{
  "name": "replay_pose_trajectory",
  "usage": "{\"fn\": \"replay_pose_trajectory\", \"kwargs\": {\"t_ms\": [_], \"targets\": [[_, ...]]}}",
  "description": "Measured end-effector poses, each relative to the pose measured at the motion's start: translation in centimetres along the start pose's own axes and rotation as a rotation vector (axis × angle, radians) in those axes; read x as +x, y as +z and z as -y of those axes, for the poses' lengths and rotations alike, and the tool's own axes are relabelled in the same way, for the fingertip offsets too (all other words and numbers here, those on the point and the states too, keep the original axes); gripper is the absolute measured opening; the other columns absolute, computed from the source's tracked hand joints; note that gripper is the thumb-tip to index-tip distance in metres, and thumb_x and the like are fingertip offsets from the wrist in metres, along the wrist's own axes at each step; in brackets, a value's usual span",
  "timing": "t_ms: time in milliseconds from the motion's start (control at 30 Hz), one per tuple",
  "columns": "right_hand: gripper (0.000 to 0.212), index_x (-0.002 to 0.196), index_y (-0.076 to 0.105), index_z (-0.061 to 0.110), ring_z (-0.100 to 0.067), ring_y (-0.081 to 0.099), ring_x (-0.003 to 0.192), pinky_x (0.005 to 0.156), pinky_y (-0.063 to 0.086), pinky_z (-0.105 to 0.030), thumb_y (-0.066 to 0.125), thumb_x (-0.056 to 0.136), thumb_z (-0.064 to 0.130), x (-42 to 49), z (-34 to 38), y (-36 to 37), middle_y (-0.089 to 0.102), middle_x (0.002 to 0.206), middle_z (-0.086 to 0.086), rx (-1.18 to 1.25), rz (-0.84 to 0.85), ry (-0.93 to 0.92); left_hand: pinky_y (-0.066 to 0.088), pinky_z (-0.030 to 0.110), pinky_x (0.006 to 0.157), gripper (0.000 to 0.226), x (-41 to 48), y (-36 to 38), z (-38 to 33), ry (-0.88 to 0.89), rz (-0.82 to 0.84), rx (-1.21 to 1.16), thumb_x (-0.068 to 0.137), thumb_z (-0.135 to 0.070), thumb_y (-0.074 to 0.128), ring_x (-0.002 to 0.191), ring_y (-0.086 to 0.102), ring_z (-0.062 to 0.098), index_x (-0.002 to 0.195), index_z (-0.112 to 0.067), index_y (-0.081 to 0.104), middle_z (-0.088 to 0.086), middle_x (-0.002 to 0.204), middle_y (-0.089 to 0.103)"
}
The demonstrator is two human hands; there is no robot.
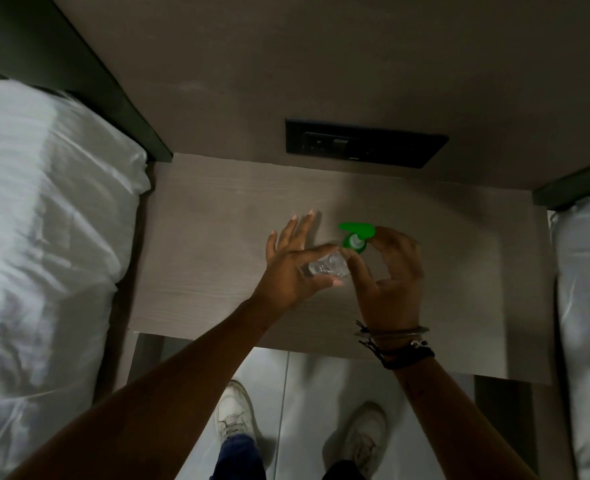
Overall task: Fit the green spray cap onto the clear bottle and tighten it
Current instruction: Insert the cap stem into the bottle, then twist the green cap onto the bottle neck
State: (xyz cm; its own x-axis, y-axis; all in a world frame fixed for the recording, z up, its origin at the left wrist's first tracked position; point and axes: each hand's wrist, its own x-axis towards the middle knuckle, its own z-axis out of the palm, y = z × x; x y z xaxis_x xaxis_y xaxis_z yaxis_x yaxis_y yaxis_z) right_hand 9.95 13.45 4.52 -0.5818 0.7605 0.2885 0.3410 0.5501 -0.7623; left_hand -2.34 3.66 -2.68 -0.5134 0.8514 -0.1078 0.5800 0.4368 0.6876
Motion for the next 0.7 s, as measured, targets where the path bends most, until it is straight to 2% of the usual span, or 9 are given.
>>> {"fn": "replay_pose_trajectory", "kwargs": {"t_ms": [167, 300, 400, 567, 700], "targets": [[0.033, 0.101, 0.066, 0.006, -0.029, 0.054, 0.111, 0.091, 0.046, -0.053, 0.073, 0.076, 0.027, -1.8, -1.8, 1.2, 0.062, 0.117, -0.014, -0.056, 0.074, -0.016, -0.003, 0.057, 0.115, 0.042, -0.3, 0.1, 0.3, 0.028, -0.042, -0.053, 0.074, -0.048, 0.073, 0.148, 0.0, 0.022, 0.11, -0.028, 0.067, 0.002, 0.161, 0.013], [0.038, 0.102, 0.064, 0.005, -0.03, 0.052, 0.116, 0.093, 0.045, -0.055, 0.077, 0.073, 0.024, -2.0, -2.4, 1.6, 0.058, 0.123, -0.017, -0.072, 0.101, -0.003, -0.002, 0.06, 0.115, 0.041, -0.4, -0.1, 0.1, 0.029, -0.034, -0.077, 0.076, -0.045, 0.072, 0.148, 0.0, 0.023, 0.11, -0.022, 0.068, 0.003, 0.161, 0.013], [0.037, 0.102, 0.065, 0.008, -0.027, 0.05, 0.119, 0.095, 0.044, -0.053, 0.075, 0.073, 0.027, -1.7, -2.2, 1.5, 0.057, 0.126, -0.016, -0.075, 0.128, -0.032, -0.001, 0.058, 0.116, 0.038, -0.4, -0.2, 0.0, 0.033, -0.04, -0.08, 0.077, -0.047, 0.071, 0.148, 0.001, 0.024, 0.106, -0.022, 0.07, 0.004, 0.161, 0.015], [0.031, 0.102, 0.066, 0.01, -0.03, 0.051, 0.118, 0.095, 0.045, -0.056, 0.069, 0.076, 0.026, -0.4, -2.5, 1.0, 0.057, 0.129, -0.016, -0.094, 0.243, -0.091, -0.005, 0.055, 0.116, 0.038, -0.4, -0.1, 0.1, 0.025, -0.029, -0.092, 0.075, -0.049, 0.071, 0.148, 0.0, 0.023, 0.109, -0.031, 0.068, 0.002, 0.161, 0.014], [0.031, 0.1, 0.07, 0.01, -0.034, 0.051, 0.119, 0.096, 0.043, -0.059, 0.078, 0.07, 0.012, -0.2, -3.4, 1.0, 0.057, 0.131, -0.016, -0.142, 0.312, -0.086, -0.007, 0.051, 0.114, 0.041, -0.3, 0.0, 0.0, 0.023, -0.025, -0.105, 0.072, -0.051, 0.072, 0.148, -0.001, 0.021, 0.109, -0.034, 0.067, 0.001, 0.161, 0.013]]}}
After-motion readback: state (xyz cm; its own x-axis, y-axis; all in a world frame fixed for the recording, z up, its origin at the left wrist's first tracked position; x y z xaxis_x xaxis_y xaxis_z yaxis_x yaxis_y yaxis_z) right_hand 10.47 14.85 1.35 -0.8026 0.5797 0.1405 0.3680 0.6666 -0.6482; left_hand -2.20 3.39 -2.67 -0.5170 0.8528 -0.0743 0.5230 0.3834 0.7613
